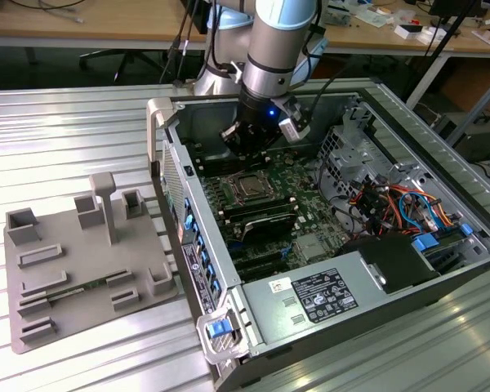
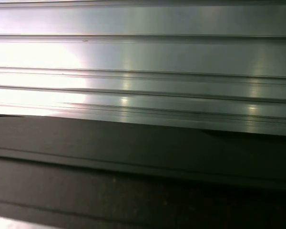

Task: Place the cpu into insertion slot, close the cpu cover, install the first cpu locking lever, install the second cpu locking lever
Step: 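Install the first cpu locking lever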

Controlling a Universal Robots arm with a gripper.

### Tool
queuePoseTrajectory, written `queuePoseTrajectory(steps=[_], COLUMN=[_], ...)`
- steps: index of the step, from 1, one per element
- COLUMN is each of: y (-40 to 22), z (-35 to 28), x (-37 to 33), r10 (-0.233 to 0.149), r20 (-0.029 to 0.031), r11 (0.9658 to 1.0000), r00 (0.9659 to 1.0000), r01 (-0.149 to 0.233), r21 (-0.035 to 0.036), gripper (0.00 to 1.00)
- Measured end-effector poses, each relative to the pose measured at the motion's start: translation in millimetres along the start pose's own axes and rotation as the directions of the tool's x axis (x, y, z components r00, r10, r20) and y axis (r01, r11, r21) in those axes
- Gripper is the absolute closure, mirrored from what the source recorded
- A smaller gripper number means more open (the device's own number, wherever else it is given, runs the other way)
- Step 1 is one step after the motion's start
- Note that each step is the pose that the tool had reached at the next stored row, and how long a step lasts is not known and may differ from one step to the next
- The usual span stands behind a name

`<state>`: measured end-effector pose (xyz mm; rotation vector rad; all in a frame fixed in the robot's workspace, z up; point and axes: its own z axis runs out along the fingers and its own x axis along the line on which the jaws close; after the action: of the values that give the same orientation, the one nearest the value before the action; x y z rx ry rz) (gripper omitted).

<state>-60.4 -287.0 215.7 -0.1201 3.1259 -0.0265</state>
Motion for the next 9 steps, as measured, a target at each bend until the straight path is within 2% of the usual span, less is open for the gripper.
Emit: queuePoseTrajectory(steps=[9], y=[-0.3], z=[1.1], x=[-4.6], r10=[0.0], r20=[-0.0001], r11=[1.0], r00=[1.0], r01=[0.0], r21=[0.0001], gripper=[0.89])
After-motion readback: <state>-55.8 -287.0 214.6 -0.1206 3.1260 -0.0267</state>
